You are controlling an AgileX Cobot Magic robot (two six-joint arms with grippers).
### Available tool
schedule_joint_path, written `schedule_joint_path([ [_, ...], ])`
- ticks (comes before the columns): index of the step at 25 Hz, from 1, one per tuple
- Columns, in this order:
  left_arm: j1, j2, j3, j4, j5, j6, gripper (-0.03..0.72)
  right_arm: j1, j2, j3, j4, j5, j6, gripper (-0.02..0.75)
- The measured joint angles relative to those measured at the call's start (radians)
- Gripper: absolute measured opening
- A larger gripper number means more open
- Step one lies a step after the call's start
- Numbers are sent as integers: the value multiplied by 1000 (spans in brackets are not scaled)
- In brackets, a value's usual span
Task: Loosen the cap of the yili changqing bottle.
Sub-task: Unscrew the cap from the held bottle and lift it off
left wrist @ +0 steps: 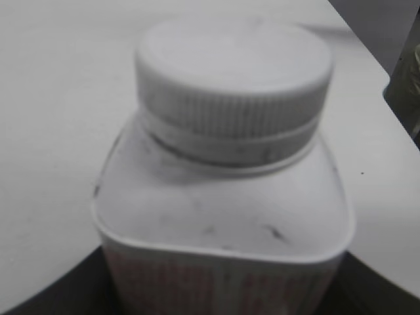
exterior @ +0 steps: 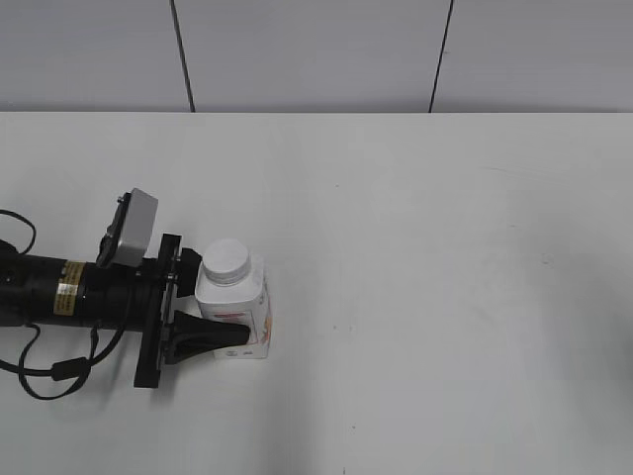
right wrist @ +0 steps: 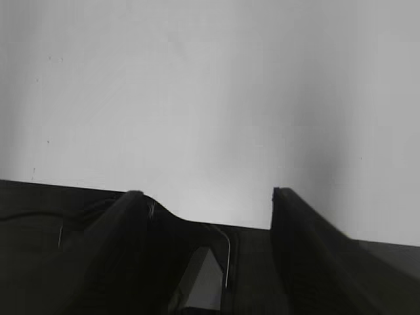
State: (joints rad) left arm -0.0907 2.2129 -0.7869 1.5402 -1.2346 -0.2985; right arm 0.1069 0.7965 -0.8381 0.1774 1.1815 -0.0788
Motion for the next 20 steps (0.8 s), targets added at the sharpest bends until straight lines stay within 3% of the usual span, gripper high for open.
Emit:
schedule_joint_path([
  [10, 0, 0, 0, 0, -1, -1, 418, 0, 416, -255, -1, 28, 1, 480],
  [20, 0, 0, 0, 0, -2, -1, 418, 0, 673, -352, -46, 29, 22, 480],
])
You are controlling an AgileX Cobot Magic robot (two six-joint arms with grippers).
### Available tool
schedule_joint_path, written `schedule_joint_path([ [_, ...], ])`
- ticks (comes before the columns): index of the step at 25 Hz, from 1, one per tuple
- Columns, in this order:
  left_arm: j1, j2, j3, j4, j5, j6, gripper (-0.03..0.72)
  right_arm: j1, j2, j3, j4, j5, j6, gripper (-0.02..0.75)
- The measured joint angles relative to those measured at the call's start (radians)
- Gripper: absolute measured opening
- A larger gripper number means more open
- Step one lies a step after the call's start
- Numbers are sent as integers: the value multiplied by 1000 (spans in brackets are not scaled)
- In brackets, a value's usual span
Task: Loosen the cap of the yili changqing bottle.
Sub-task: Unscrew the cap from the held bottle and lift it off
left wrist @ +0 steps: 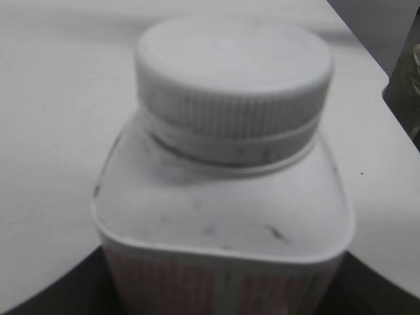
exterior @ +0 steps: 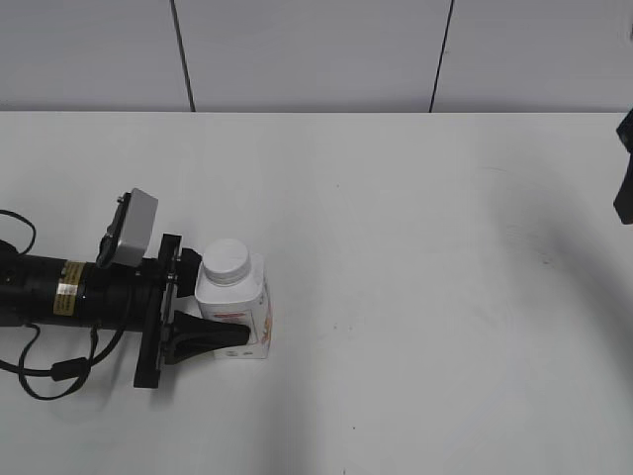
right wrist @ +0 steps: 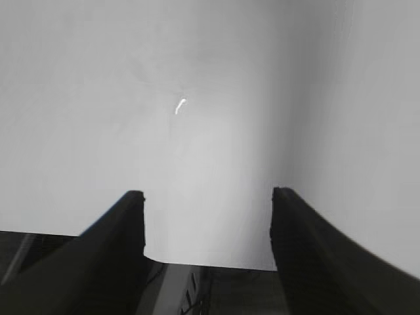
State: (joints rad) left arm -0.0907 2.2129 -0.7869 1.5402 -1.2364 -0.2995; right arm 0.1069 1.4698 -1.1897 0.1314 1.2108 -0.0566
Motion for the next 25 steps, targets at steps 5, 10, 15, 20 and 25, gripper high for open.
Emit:
schedule_joint_path([
  [5, 0, 0, 0, 0, 0, 0, 418, 0, 16, -22, -60, 3, 2, 480],
  [10, 0, 0, 0, 1, -1, 0, 418, 0, 16, -31, -44, -36, 9, 480],
  [15, 0, 0, 0, 1, 0, 0, 418, 0, 45, -47, -57, 0, 9, 480],
  [20, 0, 0, 0, 1, -1, 0, 418, 52, 91, -106, -86, 2, 32, 480],
  [25, 0, 0, 0, 1, -1, 0, 418, 175, 131, -190, -87, 5, 84, 480],
])
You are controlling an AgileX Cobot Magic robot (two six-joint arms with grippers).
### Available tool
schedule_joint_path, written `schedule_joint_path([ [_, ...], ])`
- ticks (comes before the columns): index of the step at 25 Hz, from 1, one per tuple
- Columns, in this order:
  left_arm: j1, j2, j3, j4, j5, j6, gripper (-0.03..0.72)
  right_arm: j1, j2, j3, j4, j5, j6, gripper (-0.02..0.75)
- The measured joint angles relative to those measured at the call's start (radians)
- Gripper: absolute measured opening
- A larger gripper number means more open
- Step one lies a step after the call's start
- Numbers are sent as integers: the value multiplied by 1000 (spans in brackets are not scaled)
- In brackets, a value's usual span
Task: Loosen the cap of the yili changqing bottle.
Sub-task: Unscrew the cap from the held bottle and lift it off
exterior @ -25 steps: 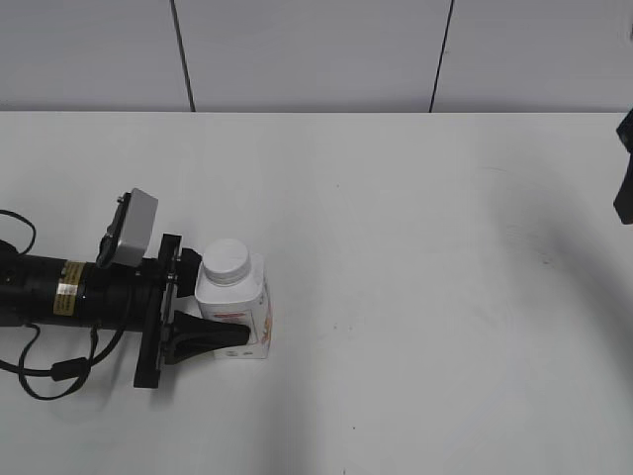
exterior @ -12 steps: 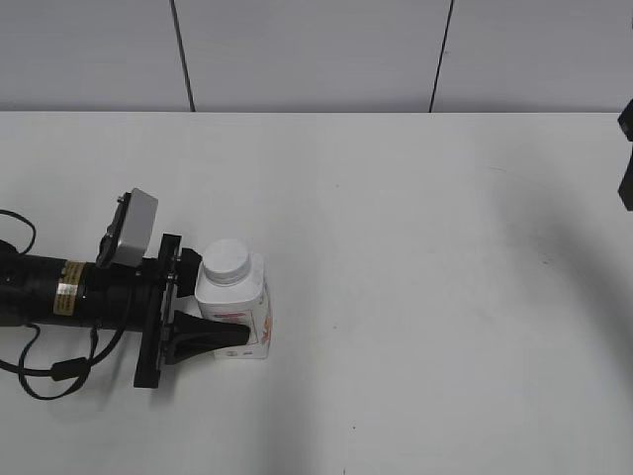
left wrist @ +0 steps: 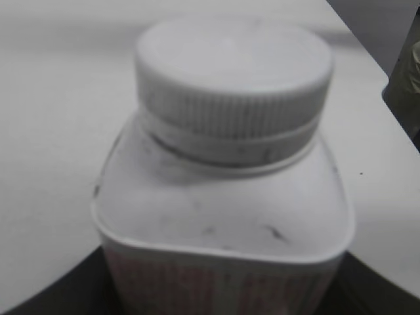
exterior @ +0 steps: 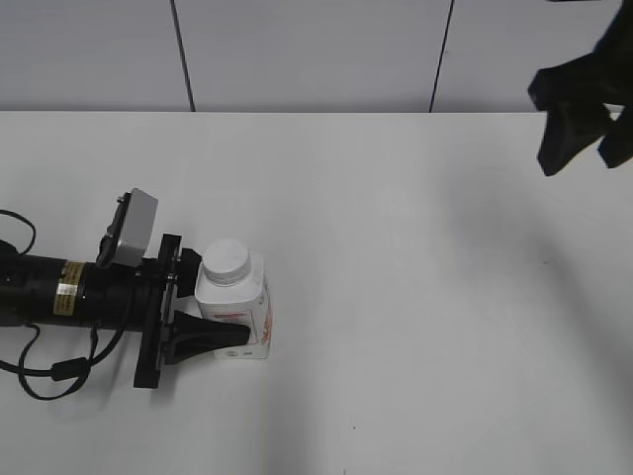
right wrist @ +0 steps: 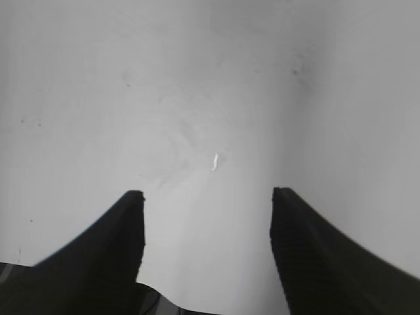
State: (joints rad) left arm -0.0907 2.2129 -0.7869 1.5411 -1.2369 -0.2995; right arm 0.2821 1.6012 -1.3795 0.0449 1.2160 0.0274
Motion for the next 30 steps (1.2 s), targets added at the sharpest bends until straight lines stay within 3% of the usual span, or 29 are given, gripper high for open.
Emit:
schedule_joint_path([
  [6, 0, 0, 0, 0, -1, 0, 418, 149, 119, -114, 13, 0, 69, 480],
  [15, 0, 0, 0, 0, -1, 0, 418, 335, 279, -266, 144, 0, 118, 480],
  [25, 0, 0, 0, 1, -1, 0, 417, 500, 396, -391, 160, 0, 120, 480],
  [30, 0, 0, 0, 1, -1, 0, 417, 531, 431, -431, 170, 0, 125, 480],
])
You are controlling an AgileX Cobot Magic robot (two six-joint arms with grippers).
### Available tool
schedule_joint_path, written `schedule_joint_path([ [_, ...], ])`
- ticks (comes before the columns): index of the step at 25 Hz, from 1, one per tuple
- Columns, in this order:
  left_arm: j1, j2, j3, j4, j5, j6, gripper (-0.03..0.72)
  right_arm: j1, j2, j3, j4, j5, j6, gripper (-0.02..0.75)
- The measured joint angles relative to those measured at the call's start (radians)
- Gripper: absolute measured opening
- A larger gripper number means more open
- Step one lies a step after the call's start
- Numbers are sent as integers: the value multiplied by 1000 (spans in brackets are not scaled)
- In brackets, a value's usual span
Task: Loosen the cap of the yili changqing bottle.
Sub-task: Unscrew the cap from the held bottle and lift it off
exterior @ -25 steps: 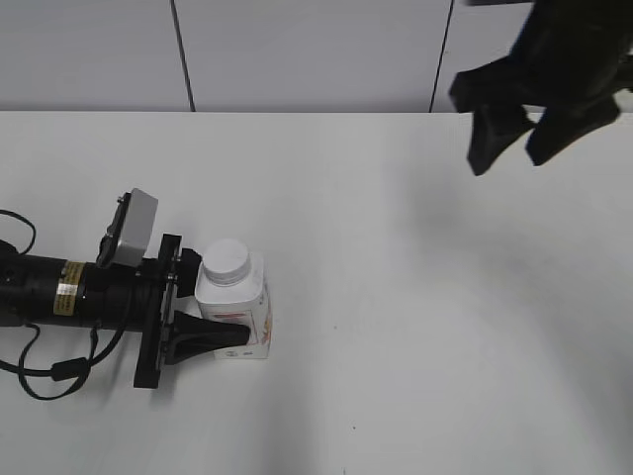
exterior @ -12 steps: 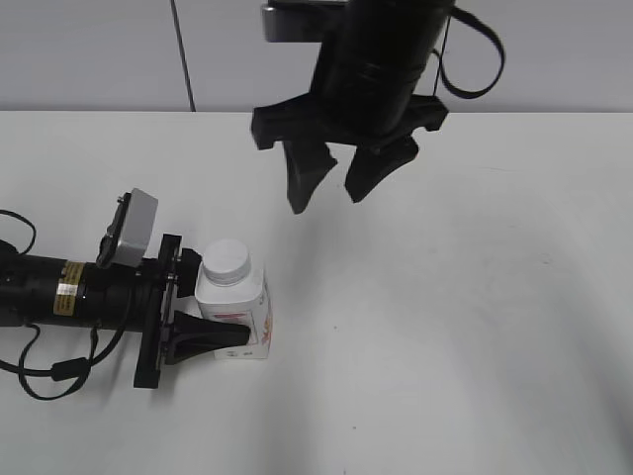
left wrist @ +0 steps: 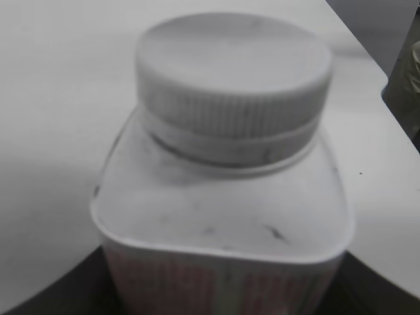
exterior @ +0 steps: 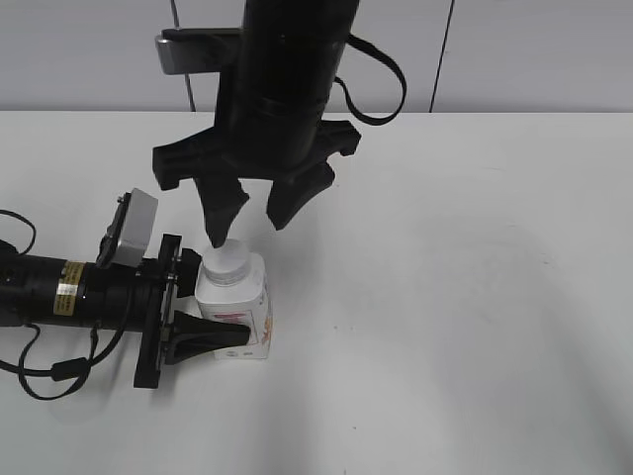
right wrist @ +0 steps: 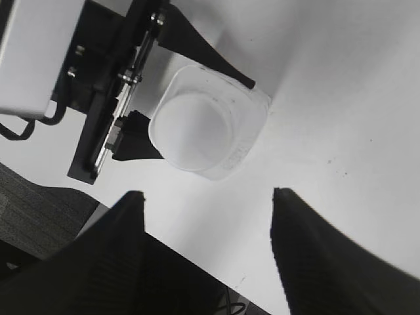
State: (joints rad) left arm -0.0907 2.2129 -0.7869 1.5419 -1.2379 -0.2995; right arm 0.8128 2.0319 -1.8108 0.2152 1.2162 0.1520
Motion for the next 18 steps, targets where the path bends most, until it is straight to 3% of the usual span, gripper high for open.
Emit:
schedule_joint_path([
  [12, 0, 0, 0, 0, 0, 0, 417, 22, 88, -75, 19, 1, -9, 482],
  [18, 0, 0, 0, 0, 0, 0, 417, 22, 118, -108, 16, 3, -13, 543],
])
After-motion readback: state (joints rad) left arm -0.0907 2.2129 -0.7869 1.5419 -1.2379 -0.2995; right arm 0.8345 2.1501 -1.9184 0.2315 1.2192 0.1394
